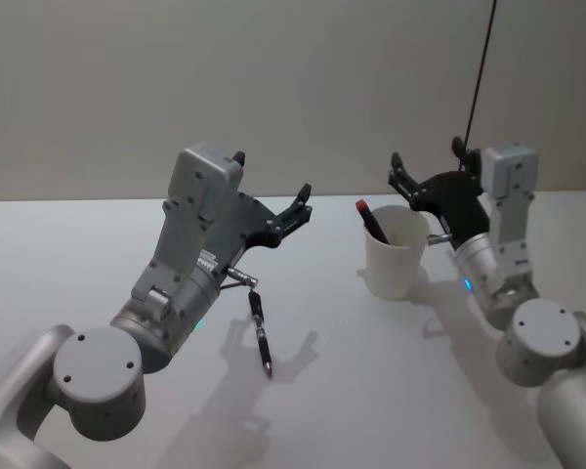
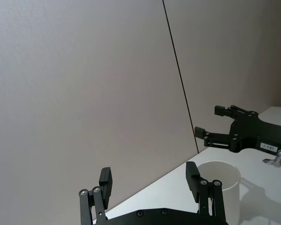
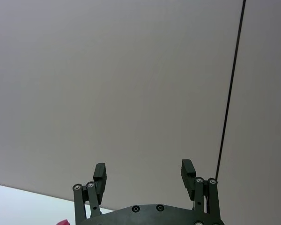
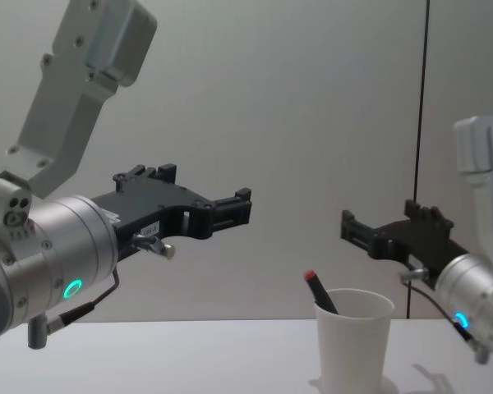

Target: Place the pen into the pen holder.

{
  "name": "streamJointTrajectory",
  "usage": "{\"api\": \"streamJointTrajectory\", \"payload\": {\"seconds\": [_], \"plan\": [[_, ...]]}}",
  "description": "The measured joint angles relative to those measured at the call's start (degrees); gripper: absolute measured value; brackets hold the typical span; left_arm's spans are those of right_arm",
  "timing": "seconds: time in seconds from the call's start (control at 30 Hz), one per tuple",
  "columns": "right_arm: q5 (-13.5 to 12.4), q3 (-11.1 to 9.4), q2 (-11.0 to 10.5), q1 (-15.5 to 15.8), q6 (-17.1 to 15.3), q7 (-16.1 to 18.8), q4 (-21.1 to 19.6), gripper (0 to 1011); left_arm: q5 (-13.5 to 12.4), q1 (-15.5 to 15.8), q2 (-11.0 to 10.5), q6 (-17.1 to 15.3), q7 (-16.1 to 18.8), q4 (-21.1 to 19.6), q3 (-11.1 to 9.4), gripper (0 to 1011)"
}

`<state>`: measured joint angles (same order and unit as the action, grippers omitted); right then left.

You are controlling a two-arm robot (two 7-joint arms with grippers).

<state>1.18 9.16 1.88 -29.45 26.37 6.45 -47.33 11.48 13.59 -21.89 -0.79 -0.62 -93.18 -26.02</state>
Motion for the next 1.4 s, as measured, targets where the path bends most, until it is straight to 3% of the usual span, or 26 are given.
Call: {"api": "streamJointTrajectory", "payload": {"seconds": [0.03,0.1,0.2,0.7,1.4], "plan": [[0.00,0.00,0.00,0.00,0.00,0.00,0.00,1002,0.00,0.00,0.00,0.00,0.00,0.00,0.00,1000],[-0.13,-0.52,-0.79,2.21,-3.57,0.52,-4.78,1002,0.00,0.00,0.00,0.00,0.00,0.00,0.00,1000],[-0.20,-1.08,-1.55,4.16,-6.71,0.92,-8.88,1002,0.00,0.00,0.00,0.00,0.00,0.00,0.00,1000],[0.05,-3.88,-5.12,11.36,-18.03,2.04,-22.74,1002,0.00,0.00,0.00,0.00,0.00,0.00,0.00,1000],[1.30,-7.04,-9.00,18.57,-30.32,2.10,-34.72,1002,0.00,0.00,0.00,0.00,0.00,0.00,0.00,1000]]}}
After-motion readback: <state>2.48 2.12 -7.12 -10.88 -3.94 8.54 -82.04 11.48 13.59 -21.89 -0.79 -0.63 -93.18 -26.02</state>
